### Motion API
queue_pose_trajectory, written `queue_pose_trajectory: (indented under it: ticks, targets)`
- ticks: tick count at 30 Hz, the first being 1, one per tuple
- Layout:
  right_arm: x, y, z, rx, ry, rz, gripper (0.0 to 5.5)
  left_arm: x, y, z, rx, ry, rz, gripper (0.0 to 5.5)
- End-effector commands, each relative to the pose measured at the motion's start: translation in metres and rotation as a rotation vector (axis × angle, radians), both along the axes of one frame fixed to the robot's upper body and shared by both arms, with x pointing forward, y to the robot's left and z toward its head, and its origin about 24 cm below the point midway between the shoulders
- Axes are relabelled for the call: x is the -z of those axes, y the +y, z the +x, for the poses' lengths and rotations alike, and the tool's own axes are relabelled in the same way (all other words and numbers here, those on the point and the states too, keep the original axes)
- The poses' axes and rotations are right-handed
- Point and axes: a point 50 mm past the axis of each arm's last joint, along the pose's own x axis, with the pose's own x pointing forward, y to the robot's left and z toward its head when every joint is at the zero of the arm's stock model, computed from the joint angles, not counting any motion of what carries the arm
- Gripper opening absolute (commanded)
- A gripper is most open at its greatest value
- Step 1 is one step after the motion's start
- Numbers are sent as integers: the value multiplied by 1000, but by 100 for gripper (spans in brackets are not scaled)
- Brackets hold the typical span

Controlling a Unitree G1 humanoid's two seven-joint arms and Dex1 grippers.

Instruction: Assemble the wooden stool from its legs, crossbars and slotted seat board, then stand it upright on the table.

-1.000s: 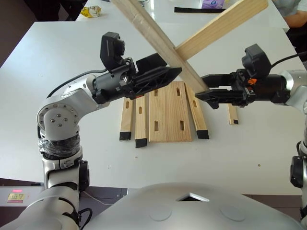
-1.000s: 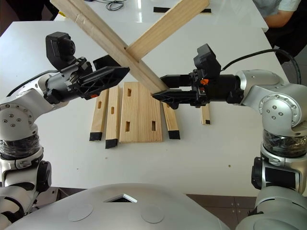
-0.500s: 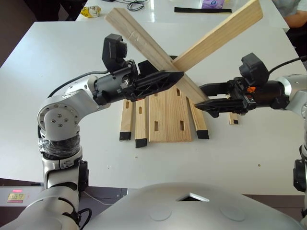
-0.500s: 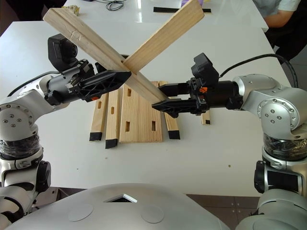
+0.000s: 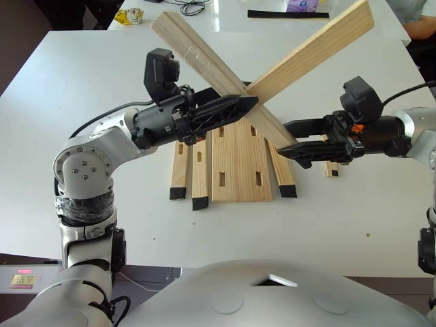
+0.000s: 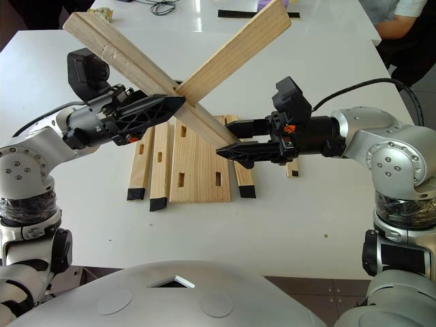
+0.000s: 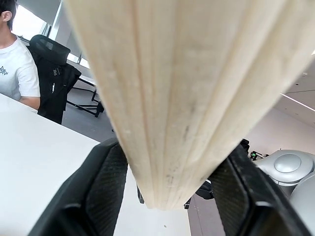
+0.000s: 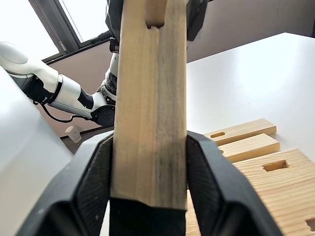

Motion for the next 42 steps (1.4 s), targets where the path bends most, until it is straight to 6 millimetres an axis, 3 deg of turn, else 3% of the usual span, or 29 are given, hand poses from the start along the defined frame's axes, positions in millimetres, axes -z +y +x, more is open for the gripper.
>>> queue_pose_trajectory:
  ticks: [1,26,31,32,42]
  targets:
    - [-3,1,-2,-15,-18,0,208,-3,1,0,11,-5,13,210]
    - [0,-4,-5,-38,-18,-50,208,3,-1,-2,-5,-26,59,208]
    - [7,-2,1,7,-44,-113,208,3,-2,-2,-20,-26,51,207]
    - [8,-2,2,14,-39,-117,244,4,-2,-2,-23,-26,51,207]
    - [15,-10,1,31,-28,-162,391,4,1,2,-58,-35,66,206]
